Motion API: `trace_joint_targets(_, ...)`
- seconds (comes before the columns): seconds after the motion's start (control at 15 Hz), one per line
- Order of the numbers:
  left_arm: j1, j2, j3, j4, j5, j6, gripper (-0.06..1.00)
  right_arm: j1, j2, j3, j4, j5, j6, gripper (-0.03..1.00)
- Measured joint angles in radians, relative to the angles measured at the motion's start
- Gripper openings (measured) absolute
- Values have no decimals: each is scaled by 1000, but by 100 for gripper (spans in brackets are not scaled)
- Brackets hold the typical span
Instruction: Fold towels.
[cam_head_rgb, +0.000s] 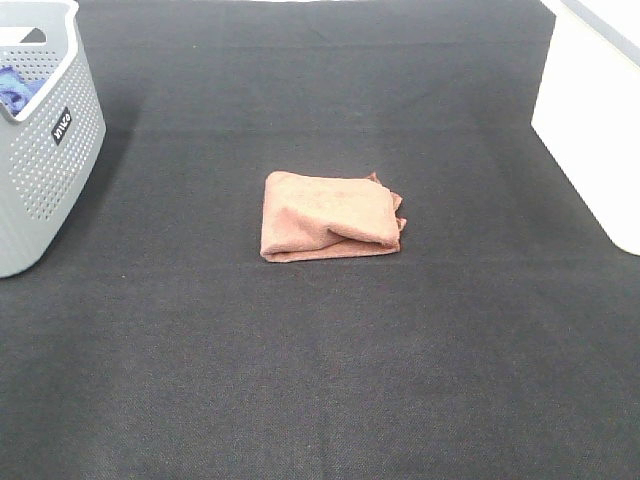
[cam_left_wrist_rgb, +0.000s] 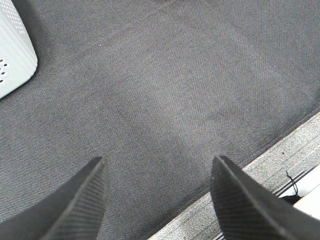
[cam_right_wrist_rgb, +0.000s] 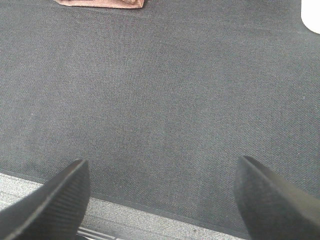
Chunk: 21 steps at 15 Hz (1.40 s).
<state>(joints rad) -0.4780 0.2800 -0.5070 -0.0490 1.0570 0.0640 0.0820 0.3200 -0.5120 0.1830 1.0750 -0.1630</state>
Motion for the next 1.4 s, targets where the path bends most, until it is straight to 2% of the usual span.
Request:
trace_joint_targets(0.07,0,0,0,0,0,0,58,0,0,0,0,0,0,75)
trace_joint_targets(0.2,64,0,0,-1,0,0,58,0,0,0,0,0,0,75)
trace_joint_targets(0.27,159,-1,0,-1,0,0,58,0,-5,1,1,0,0,75)
trace_joint_targets(0.47,372,-70,1,-1,0,0,58,0,-111,1,2,-5,1,75)
trace_joint_targets(0.6,461,-166,6,-1,0,0,58,0,-189,1,3,-5,1,75)
trace_joint_targets(0.8,485,-282,6,-2,0,0,58,0,-270,1,12,-4,1,75)
trace_joint_targets(1.2,485,-286,6,-4,0,0,58,0,-323,1,37,-4,1,75)
trace_joint_targets(1.4,485,-286,6,-4,0,0,58,-50,-323,1,43,-4,1,75)
